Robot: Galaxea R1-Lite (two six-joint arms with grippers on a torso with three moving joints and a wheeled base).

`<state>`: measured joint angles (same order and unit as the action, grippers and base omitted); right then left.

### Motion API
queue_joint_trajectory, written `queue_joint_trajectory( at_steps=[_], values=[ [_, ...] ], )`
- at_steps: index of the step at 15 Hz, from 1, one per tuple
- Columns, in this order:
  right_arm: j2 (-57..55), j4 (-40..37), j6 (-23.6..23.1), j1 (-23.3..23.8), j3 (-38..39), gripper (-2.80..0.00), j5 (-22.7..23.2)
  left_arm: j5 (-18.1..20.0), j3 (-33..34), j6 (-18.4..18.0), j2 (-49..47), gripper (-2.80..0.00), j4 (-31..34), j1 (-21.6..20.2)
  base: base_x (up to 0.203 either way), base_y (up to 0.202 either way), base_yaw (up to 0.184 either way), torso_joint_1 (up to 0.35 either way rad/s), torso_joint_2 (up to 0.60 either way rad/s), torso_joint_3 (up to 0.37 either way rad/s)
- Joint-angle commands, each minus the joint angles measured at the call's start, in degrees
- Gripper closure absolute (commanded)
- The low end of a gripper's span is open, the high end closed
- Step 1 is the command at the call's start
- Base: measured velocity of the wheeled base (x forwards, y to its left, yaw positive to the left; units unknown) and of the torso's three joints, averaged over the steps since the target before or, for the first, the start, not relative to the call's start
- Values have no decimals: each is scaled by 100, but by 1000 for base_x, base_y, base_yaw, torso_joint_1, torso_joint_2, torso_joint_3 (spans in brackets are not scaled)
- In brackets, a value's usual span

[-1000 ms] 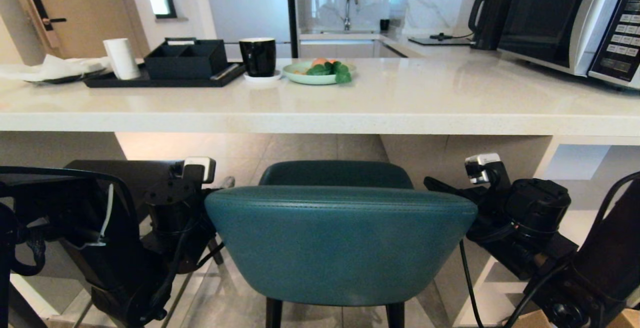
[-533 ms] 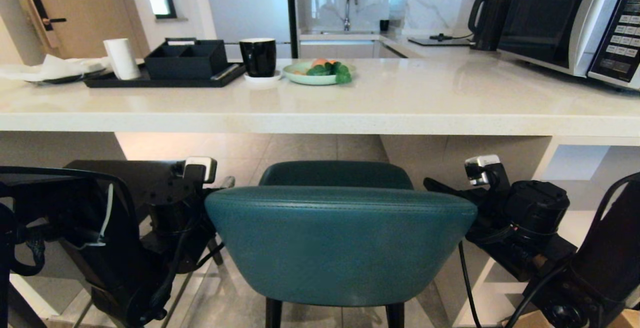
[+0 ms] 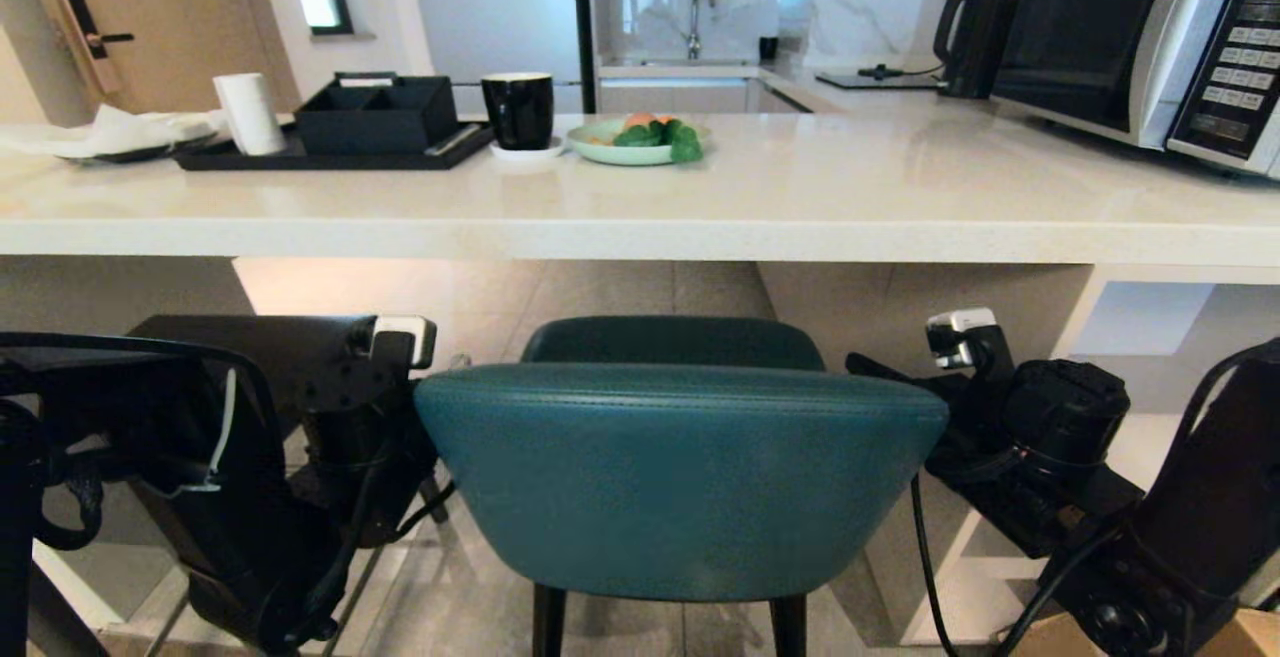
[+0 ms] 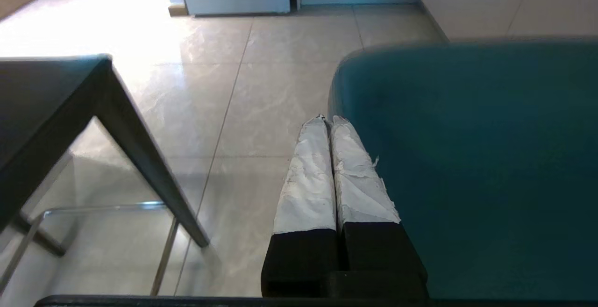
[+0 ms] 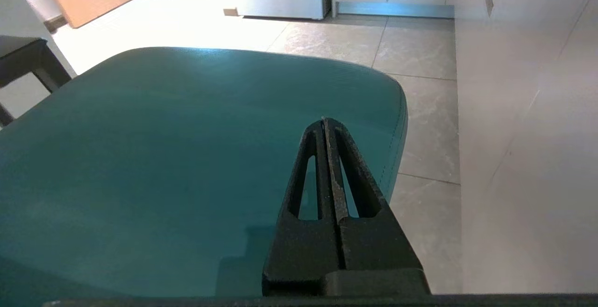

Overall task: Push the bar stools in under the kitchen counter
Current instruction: Pull the blue chair out from under the dining table

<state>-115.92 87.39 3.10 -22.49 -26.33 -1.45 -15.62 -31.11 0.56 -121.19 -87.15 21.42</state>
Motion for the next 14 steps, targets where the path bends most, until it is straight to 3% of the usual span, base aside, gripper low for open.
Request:
queue_joint_trajectory(
  at_steps=[1,8,11,14],
  values=[
    [-45,27,-2,-10,5,0,-14,3,-9,-4,-37,0,-51,-14,-182,0,-1,-2,5,2],
    [-45,27,-2,-10,-40,0,-40,-20,-140,-91,-54,0,-51,-32,-181,0,-2,0,1,3],
    [-121,27,4,-3,-346,0,-118,-13,-385,-196,-177,0,-51,-38,0,0,0,0,0,0],
    [-344,-189,-18,-105,-970,0,-653,-12,-721,-309,-448,0,-51,-24,0,0,0,0,0,0]
  ],
)
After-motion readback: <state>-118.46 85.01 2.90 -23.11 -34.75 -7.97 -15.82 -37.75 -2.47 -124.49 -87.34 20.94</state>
